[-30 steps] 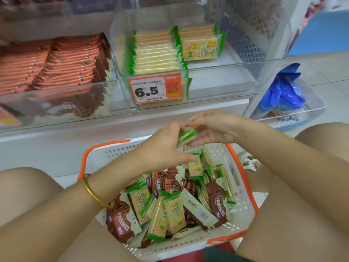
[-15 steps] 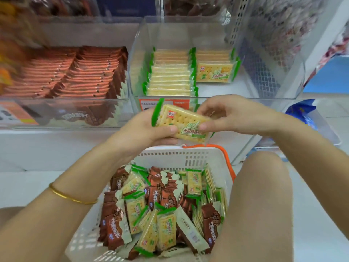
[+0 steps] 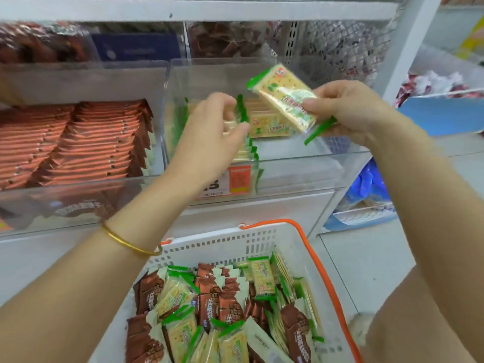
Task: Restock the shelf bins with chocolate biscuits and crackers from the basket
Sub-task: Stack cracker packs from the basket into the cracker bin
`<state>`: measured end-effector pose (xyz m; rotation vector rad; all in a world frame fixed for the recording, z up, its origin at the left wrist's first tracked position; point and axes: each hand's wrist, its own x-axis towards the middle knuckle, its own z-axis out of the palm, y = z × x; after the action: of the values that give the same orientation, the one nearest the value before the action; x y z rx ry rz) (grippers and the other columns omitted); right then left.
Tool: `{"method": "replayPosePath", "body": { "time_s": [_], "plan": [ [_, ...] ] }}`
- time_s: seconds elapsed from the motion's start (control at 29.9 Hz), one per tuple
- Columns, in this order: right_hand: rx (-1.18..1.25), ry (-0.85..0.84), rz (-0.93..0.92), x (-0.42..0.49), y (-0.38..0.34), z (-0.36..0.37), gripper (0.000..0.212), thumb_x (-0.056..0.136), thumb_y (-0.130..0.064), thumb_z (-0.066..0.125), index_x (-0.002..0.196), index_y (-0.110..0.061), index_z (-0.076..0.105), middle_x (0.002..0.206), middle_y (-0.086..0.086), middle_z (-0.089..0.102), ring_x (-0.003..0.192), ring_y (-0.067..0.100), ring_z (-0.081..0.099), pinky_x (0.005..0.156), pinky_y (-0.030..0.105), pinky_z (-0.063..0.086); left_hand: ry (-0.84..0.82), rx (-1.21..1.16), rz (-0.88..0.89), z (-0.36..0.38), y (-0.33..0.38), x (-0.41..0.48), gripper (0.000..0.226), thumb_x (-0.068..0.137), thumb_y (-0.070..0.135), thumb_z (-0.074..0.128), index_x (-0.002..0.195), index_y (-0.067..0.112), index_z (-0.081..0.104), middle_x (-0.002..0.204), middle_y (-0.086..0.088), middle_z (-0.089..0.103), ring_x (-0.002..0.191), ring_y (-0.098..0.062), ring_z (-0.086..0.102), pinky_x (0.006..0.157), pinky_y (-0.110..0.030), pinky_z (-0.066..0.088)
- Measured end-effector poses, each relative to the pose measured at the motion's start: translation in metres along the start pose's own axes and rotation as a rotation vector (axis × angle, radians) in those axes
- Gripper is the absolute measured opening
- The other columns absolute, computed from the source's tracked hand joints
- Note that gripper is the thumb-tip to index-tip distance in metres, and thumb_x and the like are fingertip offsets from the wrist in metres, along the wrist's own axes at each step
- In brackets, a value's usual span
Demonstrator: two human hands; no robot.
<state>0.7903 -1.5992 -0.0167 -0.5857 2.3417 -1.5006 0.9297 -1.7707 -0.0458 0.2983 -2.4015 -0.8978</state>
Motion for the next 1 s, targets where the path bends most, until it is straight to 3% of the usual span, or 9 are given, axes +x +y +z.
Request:
{"method": "replayPosePath", "body": {
  "time_s": [0.07, 0.17, 0.27, 0.37, 0.57, 0.84, 0.94, 1.0],
  "plan": [
    [-0.161, 0.059, -0.002, 0.028, 0.006, -0.003, 0.008, 0.087, -0.012, 0.066, 0.087, -0.014, 0.058, 0.083, 0.005, 0.065, 0.067, 0.013, 0.063, 0.059, 0.028, 0.057, -0.085, 0.277, 0.067, 0.015, -0.004, 0.005, 0.031, 0.094, 0.034, 0.05, 0.118, 0.017, 0.057, 0.12, -0.005, 0.055, 0.113, -0.024, 0.049, 0.096, -0.037, 0.037],
    [-0.579, 0.029, -0.011, 0.065, 0.018, 0.001, 0.025, 0.083, -0.011, 0.072, 0.106, -0.006, 0.063, 0.108, 0.012, 0.063, 0.094, 0.025, 0.06, 0.084, 0.038, 0.051, -0.137, 0.531, 0.013, 0.033, -0.005, 0.004, 0.035, 0.096, 0.043, 0.041, 0.118, 0.02, 0.057, 0.127, -0.005, 0.053, 0.122, -0.028, 0.041, 0.097, -0.041, 0.032],
    [-0.877, -0.057, -0.11, 0.089, 0.029, 0.015, 0.029, 0.082, -0.015, 0.073, 0.106, -0.005, 0.063, 0.114, 0.012, 0.06, 0.103, 0.027, 0.056, 0.083, 0.032, 0.045, -0.123, 0.631, 0.03, 0.04, -0.007, 0.002, 0.039, 0.097, 0.045, 0.034, 0.117, 0.02, 0.057, 0.125, -0.004, 0.055, 0.119, -0.027, 0.042, 0.094, -0.041, 0.032],
    [-1.018, -0.013, -0.185, 0.106, 0.038, 0.026, 0.023, 0.082, -0.01, 0.067, 0.104, -0.009, 0.06, 0.111, 0.012, 0.059, 0.098, 0.03, 0.054, 0.08, 0.035, 0.046, -0.13, 0.629, 0.029, 0.04, -0.009, 0.004, 0.036, 0.097, 0.042, 0.034, 0.116, 0.023, 0.058, 0.123, -0.001, 0.056, 0.117, -0.025, 0.043, 0.093, -0.039, 0.03],
    [-1.15, 0.027, -0.218, 0.123, 0.042, 0.032, 0.045, 0.085, -0.016, 0.066, 0.125, -0.003, 0.048, 0.129, 0.021, 0.043, 0.121, 0.039, 0.04, 0.092, 0.047, 0.042, -0.125, 0.613, 0.042, 0.041, -0.008, 0.004, 0.033, 0.098, 0.039, 0.035, 0.113, 0.024, 0.061, 0.12, 0.002, 0.059, 0.114, -0.023, 0.044, 0.094, -0.037, 0.029],
    [-1.212, 0.048, -0.224, 0.121, 0.043, 0.031, 0.069, 0.077, -0.033, 0.077, 0.128, -0.004, 0.042, 0.131, 0.018, 0.045, 0.125, 0.037, 0.037, 0.089, 0.048, 0.044, -0.133, 0.596, 0.051, 0.042, -0.012, 0.006, 0.034, 0.097, 0.039, 0.035, 0.11, 0.024, 0.062, 0.116, 0.002, 0.06, 0.111, -0.023, 0.045, 0.091, -0.036, 0.03],
    [-1.131, 0.091, -0.265, 0.101, 0.022, 0.025, 0.06, 0.079, -0.031, 0.075, 0.123, -0.004, 0.045, 0.127, 0.018, 0.046, 0.119, 0.037, 0.043, 0.087, 0.048, 0.045, -0.024, 0.547, 0.099, 0.039, -0.01, 0.003, 0.036, 0.095, 0.039, 0.036, 0.108, 0.02, 0.063, 0.113, 0.001, 0.061, 0.109, -0.025, 0.048, 0.089, -0.036, 0.03],
    [-0.968, 0.172, -0.373, 0.068, 0.006, 0.018, 0.039, 0.081, -0.026, 0.072, 0.109, -0.01, 0.05, 0.116, 0.013, 0.05, 0.105, 0.034, 0.052, 0.082, 0.044, 0.047, 0.108, 0.547, 0.247, 0.034, -0.003, -0.008, 0.03, 0.09, 0.032, 0.044, 0.105, 0.015, 0.064, 0.11, -0.001, 0.063, 0.103, -0.027, 0.051, 0.084, -0.036, 0.03]
  ]
}}
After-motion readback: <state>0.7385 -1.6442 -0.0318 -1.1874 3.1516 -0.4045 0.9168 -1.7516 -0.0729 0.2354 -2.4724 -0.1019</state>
